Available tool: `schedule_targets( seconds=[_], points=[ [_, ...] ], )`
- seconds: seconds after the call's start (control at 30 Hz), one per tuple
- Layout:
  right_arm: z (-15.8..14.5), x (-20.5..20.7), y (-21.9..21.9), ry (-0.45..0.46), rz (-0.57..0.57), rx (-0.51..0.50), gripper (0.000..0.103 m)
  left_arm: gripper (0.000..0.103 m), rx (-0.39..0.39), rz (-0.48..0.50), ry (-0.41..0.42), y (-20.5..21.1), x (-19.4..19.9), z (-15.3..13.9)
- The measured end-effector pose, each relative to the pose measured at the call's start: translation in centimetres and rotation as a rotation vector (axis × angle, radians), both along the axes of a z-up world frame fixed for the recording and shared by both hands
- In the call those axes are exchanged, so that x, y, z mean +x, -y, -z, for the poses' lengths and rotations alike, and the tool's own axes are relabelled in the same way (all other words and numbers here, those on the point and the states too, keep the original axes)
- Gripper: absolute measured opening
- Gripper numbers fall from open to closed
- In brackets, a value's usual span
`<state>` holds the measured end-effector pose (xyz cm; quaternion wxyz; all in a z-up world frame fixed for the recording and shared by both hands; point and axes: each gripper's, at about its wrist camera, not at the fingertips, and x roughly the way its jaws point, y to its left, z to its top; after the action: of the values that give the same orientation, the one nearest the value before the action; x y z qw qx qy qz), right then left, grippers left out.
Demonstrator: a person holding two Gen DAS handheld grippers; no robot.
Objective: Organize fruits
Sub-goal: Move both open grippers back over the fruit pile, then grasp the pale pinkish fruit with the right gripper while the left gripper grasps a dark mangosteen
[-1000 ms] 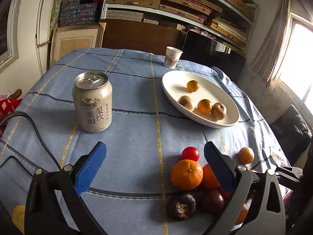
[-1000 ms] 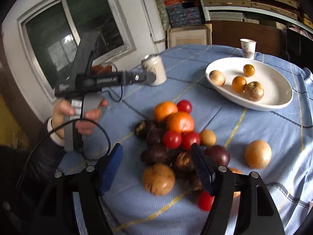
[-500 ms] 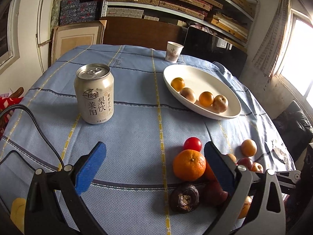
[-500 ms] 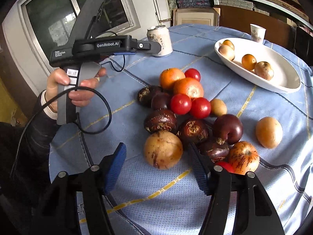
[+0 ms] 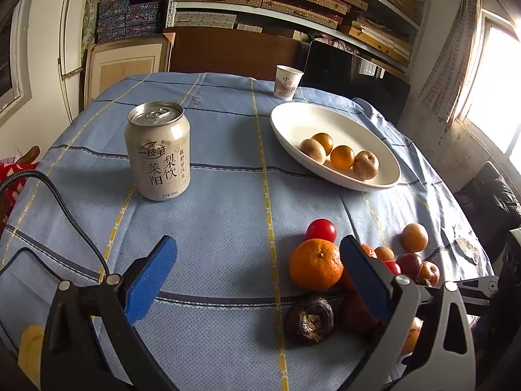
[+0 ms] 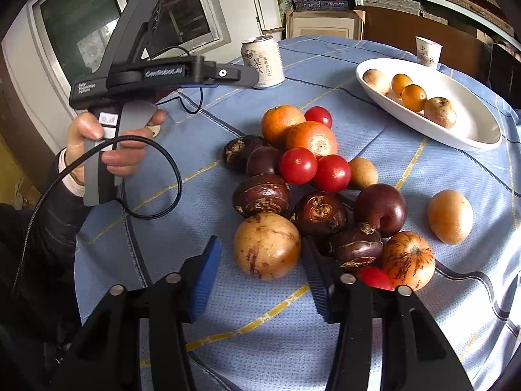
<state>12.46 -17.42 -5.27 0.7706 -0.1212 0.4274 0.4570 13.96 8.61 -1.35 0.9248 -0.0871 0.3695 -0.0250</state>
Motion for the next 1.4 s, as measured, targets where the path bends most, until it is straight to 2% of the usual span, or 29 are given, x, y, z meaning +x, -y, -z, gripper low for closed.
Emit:
schedule_targets(
  seconds=[0.23,0.37,0.5,0.6,0.7,0.77,0.83,0.9,0.93,1.0,1.2,1.4],
  points=[
    [0.4,-0.7,-0.7,0.066,-0.007,-0.056,0.045,0.098,0.008,-0.009,-0.008,-0.2,0.1,0.3],
    [0.3,-0.5,-0.4,0.046,-0.003,-0.038,0.043,0.098,0.02,-0.006,-0.015,-0.2,0.1,0.4],
    [-1.1,1.4,2.0,-0.09,0.014,0.151,0.043,0.098,-0.001,0.05,-0.047,-0.4,0.0,0.4],
    [-2.2,2.6,4.2,-0.141,0.05,0.291,0.043,0.098,-0.033,0.159,-0.068,-0.2,-0.5,0.4],
    [-2.4,3.5,5.4,-0.163,0.089,0.341,0.043,0.098,-0.042,0.288,-0.08,0.8,-1.3,0.7],
    [-2.3,3.7,5.3,-0.156,0.107,0.324,0.043,0.094,-0.023,0.359,-0.079,1.8,-2.0,1.0],
    [-2.2,3.9,5.1,-0.164,0.111,0.317,0.043,0.083,0.011,0.403,-0.081,2.8,-2.6,1.4],
    [-2.2,4.1,4.9,-0.166,0.108,0.315,0.043,0.079,0.035,0.425,-0.087,3.6,-2.8,1.8],
    [-2.2,4.1,4.9,-0.163,0.107,0.314,0.043,0.073,0.057,0.434,-0.093,4.0,-2.9,2.1],
    [-2.2,4.2,5.0,-0.168,0.105,0.32,0.043,0.068,0.088,0.443,-0.111,4.6,-2.9,2.7],
    [-2.2,4.0,5.0,-0.163,0.101,0.321,0.043,0.059,0.147,0.438,-0.155,5.1,-2.2,4.2],
    [-2.2,3.7,4.9,-0.16,0.092,0.316,0.043,0.058,0.147,0.413,-0.148,4.8,-1.9,4.2]
  ],
)
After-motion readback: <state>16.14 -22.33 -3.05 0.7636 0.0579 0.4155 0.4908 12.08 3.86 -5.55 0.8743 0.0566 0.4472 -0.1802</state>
